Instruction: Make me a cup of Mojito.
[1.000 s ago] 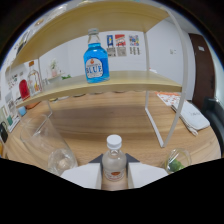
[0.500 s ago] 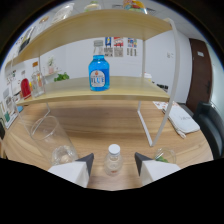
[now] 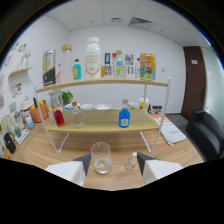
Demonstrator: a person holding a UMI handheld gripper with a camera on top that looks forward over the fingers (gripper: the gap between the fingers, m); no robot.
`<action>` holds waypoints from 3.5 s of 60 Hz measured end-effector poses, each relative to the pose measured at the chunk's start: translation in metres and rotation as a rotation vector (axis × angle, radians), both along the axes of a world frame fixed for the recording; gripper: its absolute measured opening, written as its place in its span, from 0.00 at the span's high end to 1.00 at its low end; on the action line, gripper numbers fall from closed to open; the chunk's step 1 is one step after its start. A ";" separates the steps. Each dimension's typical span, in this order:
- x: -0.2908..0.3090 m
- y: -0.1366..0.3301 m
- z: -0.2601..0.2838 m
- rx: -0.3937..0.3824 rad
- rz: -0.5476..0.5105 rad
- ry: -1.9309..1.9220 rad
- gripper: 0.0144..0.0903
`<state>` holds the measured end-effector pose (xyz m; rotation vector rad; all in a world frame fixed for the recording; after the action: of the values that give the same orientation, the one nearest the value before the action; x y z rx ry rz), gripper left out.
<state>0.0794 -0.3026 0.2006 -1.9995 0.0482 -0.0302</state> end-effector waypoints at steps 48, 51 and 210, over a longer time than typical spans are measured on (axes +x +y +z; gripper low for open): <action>-0.211 0.034 0.172 0.199 0.148 0.035 0.06; -0.217 0.047 0.179 0.215 0.154 0.029 0.06; -0.106 0.099 0.028 0.050 -0.148 1.897 0.51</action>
<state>-0.0264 -0.2033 0.2288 -1.2802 1.3272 1.6909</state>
